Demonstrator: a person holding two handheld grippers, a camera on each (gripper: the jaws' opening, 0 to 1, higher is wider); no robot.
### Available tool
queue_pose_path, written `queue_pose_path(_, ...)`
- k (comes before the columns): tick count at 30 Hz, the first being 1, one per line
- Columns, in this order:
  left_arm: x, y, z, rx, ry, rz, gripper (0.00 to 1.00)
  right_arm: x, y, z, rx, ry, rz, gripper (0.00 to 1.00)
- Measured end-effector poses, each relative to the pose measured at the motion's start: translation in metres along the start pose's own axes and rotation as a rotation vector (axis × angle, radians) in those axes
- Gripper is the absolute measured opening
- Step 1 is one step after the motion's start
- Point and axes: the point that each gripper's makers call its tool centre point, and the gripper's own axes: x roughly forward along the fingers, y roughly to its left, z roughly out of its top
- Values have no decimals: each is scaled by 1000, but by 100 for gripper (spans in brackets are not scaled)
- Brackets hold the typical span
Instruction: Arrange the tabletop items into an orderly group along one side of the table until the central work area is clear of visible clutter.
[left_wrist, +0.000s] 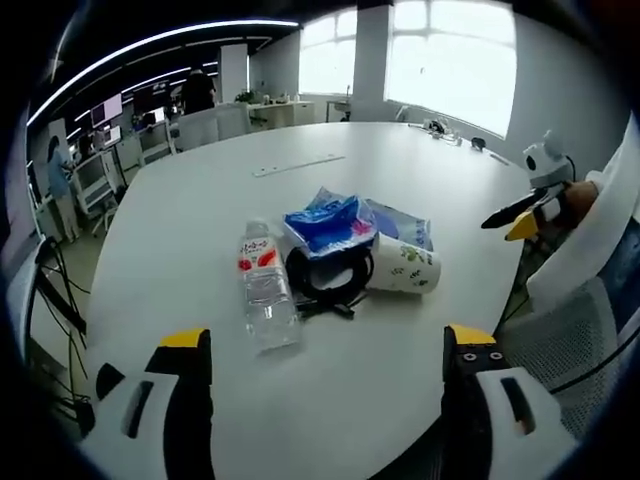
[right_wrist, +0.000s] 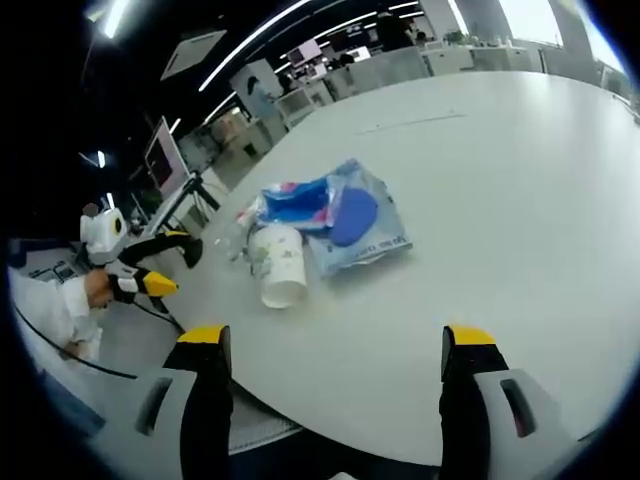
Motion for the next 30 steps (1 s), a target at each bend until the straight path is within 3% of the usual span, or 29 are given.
queue_pose_path(30, -11, -9, -5, -10, -13, 28, 97, 11, 7, -1, -39, 45, 36, 84)
